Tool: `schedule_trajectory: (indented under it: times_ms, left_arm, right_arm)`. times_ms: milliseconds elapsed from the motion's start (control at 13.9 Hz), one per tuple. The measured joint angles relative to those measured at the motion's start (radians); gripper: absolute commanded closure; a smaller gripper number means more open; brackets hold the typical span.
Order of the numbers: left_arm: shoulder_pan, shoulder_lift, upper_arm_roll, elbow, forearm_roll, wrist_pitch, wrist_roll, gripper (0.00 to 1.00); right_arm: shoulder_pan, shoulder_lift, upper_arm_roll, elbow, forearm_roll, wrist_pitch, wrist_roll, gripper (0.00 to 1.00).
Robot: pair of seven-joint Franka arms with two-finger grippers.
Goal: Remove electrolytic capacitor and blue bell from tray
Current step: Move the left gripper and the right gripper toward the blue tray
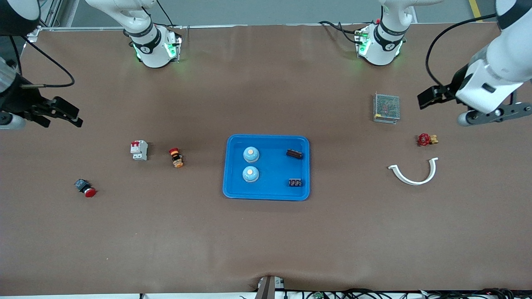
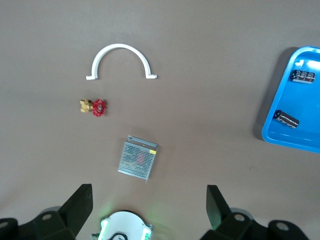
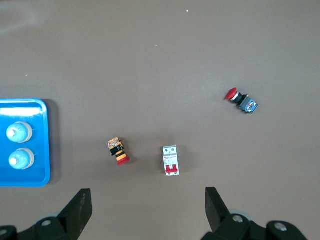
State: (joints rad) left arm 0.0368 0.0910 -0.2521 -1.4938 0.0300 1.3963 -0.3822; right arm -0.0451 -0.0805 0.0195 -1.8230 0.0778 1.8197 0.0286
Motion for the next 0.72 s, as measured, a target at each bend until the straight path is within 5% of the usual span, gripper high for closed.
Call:
schedule_trajectory:
  times_ms: [287,719]
  left_arm:
    - [-0.001,0.044,-0.045,-0.03,0.0,0.05,-0.129,0.0]
    - [-0.028,0.089,-0.154,-0.247,0.0,0.362,-0.481,0.0]
  right_arm:
    - [0.076,-0.005,0.01,-0.1,0.003,0.085,0.18,0.0]
    - [0.259,-0.007,0.016,-0.168,0.004,0.165,0.536,0.0]
